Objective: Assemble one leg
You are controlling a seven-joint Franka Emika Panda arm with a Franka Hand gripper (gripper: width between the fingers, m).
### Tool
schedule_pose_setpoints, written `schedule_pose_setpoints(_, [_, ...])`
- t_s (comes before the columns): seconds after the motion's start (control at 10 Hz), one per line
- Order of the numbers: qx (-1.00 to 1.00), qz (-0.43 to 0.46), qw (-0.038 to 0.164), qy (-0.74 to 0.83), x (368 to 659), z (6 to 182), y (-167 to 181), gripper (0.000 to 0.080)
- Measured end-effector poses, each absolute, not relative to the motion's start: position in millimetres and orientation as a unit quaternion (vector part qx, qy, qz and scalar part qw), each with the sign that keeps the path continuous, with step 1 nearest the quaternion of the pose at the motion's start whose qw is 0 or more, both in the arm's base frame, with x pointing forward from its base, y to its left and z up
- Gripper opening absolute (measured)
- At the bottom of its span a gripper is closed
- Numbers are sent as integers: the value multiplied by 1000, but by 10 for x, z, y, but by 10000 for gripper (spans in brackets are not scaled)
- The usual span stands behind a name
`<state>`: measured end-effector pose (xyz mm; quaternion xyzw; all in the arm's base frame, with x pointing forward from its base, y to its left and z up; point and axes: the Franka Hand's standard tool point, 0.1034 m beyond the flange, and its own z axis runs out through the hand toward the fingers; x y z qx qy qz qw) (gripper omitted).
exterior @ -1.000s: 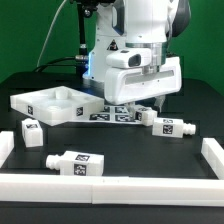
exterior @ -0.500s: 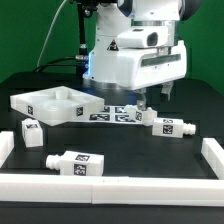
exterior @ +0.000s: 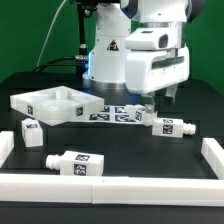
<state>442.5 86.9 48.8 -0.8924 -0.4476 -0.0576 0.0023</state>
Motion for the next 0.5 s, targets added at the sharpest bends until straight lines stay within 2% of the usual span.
schedule_pose_setpoints(0.2, [-880,-59,9,-471,4460,324,1148,649])
schedule_pose_setpoints(0.5, [-880,-67,15,-471,4382,66,1112,649])
